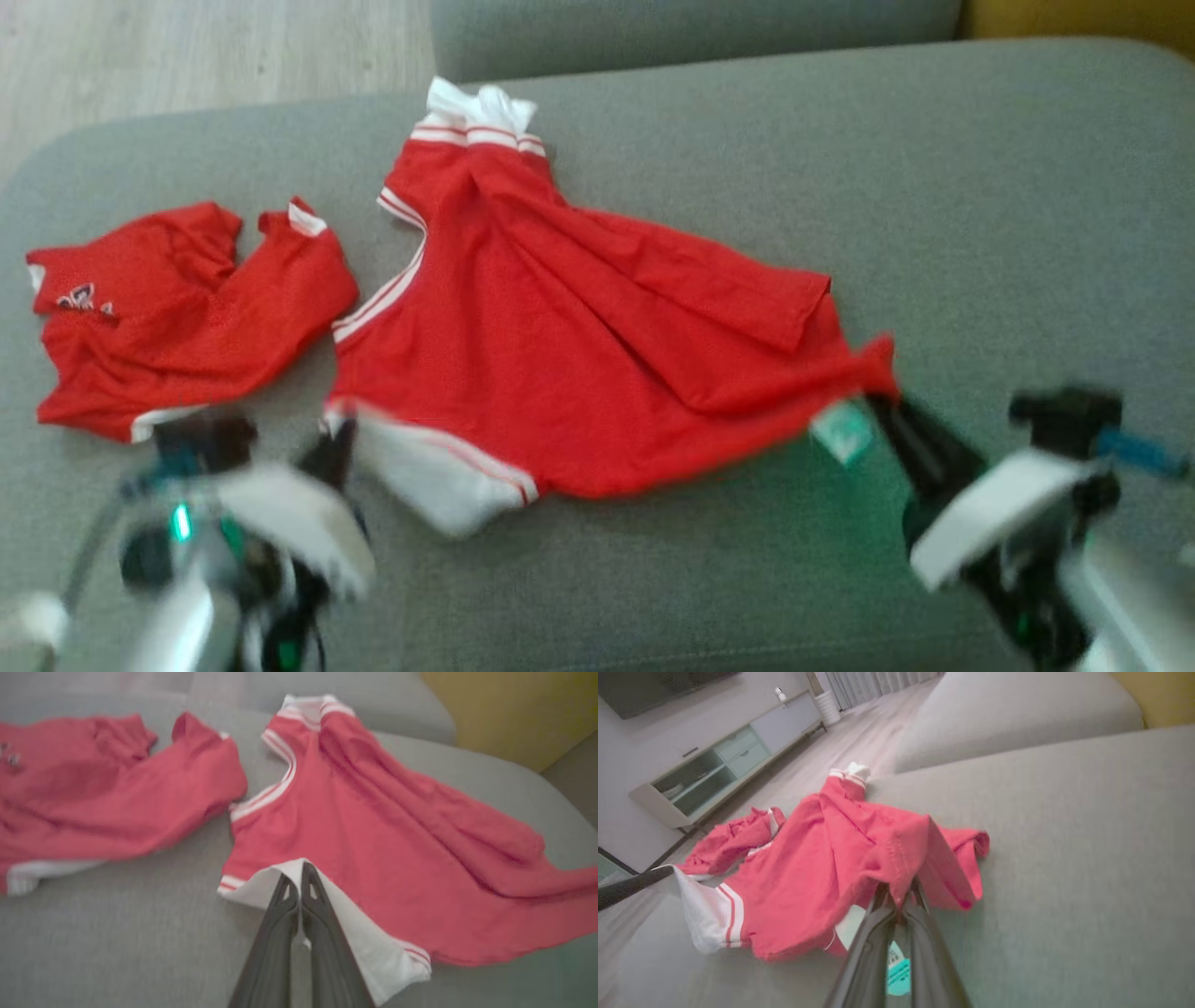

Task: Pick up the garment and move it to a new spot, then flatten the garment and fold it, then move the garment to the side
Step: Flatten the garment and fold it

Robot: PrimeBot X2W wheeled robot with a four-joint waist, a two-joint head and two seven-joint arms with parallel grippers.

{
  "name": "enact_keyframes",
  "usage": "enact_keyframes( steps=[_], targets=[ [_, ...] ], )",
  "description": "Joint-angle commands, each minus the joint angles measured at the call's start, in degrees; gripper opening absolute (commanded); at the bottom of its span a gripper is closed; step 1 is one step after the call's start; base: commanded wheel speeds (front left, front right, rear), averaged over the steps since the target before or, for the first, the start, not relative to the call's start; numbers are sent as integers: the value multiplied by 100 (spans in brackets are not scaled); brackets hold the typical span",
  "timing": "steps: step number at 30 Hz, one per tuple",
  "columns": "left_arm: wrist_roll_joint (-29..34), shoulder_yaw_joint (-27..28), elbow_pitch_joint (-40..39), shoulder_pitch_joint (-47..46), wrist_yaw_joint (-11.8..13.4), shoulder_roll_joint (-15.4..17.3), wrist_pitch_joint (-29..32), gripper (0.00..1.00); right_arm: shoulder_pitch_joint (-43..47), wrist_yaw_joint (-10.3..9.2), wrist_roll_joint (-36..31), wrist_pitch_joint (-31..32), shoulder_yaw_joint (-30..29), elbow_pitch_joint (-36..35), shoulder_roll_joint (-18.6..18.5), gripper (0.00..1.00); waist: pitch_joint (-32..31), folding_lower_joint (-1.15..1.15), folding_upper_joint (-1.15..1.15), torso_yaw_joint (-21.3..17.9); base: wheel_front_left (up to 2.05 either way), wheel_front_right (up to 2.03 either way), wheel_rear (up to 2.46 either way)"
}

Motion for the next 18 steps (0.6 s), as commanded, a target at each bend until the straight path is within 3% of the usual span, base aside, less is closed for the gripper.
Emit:
enact_keyframes(
  steps=[1, 7, 12, 15, 16, 18],
  targets=[
    [14, 298, -286, -760, -71, 180, -25, 0, -515, -4, 127, -8, 103, -284, -217, 0, 197, 0, 0, 10, 0, 0, 0],
    [268, 155, 417, -2797, -488, 353, 216, 0, -2177, -4, 959, 190, 287, -76, -590, 0, 963, 0, 0, 125, 0, 0, 0],
    [425, 30, 1664, -4875, -819, 116, 106, 0, -3965, -4, 1682, 238, 379, 461, -852, 0, 1639, 0, 0, 258, 0, 0, 0],
    [459, 87, 2411, -6104, -883, -119, -161, 0, -5075, -4, 1661, 98, 515, 903, -1003, 0, 1964, 0, 0, 347, 0, 0, 0],
    [459, 87, 2411, -6104, -883, -119, -161, 0, -5075, -4, 1661, 98, 515, 903, -1003, 0, 1964, 0, 0, 347, 0, 0, 0],
    [497, 128, 3056, -7307, -947, -310, -395, 0, -6212, -4, 1643, -17, 641, 1337, -1069, 0, 2326, 0, 0, 400, 0, 0, 0]
  ],
)
